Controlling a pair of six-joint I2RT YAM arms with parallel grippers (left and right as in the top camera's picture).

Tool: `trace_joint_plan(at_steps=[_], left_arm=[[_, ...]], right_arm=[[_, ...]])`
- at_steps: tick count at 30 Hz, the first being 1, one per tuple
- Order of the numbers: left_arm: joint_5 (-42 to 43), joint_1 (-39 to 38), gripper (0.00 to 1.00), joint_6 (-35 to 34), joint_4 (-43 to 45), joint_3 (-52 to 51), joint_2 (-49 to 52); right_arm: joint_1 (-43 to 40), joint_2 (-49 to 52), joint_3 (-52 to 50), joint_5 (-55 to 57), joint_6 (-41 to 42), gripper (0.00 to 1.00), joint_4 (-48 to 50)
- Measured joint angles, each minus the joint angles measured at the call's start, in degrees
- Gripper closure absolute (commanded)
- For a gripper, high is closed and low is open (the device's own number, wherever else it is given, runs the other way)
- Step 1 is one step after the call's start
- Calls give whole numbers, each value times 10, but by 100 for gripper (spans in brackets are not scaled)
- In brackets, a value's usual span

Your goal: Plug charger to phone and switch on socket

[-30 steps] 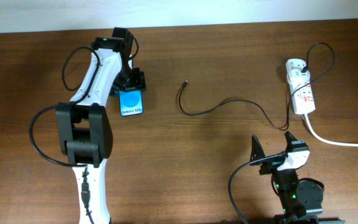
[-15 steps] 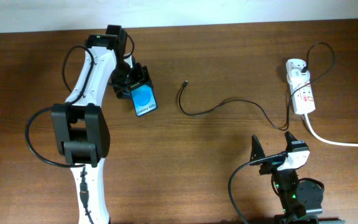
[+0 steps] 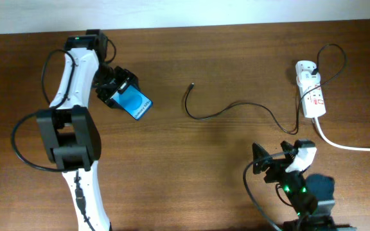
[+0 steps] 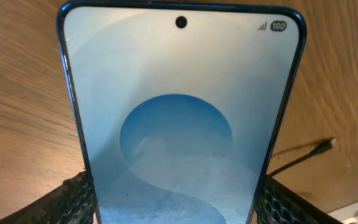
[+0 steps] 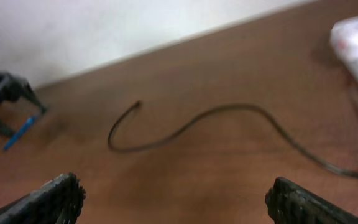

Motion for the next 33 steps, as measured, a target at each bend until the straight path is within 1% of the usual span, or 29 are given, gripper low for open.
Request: trace_joint_plan(at_steps=[2,8,10,12,14,17,19,24,29,31,32,33], left_arm=[[0,9,100,-12,0,0,0],[0,10,100,-44,-14,3,0],[0,10,100,-51,-19,4,0],[2,10,100,-55,-19,4,0],[9,10,100,-58,-18,5,0],[17,10,100,-61,-18,5,0],[17,10,100,-61,-19,5,0],[46,10,100,-62,-23,5,0],[114,10,100,-62,-46,5,0],[149,10,100,-59,-59,5,0],[164,10,100,-54,-62,5,0],[193,10,100,-38,-64,5,0]], right_arm=[[0,78,68,-24,2,2,-26],[0,347,290,-101,5,2,-167],[0,434,364,-145,4,2,-204],[0,472,395,-175,5,2,-208],[0,521,428,-216,6,2,-181],[0,546,428,-243,7,0,-154],[0,559,428,-261,8,7,-137],[0,568,428,-272,17,7,-130],[0,575,428,-251,46,7,-138],[0,576,428,-236,54,6,-145],[0,576,428,-226,58,4,-146],[0,576,428,-223,58,3,-146]])
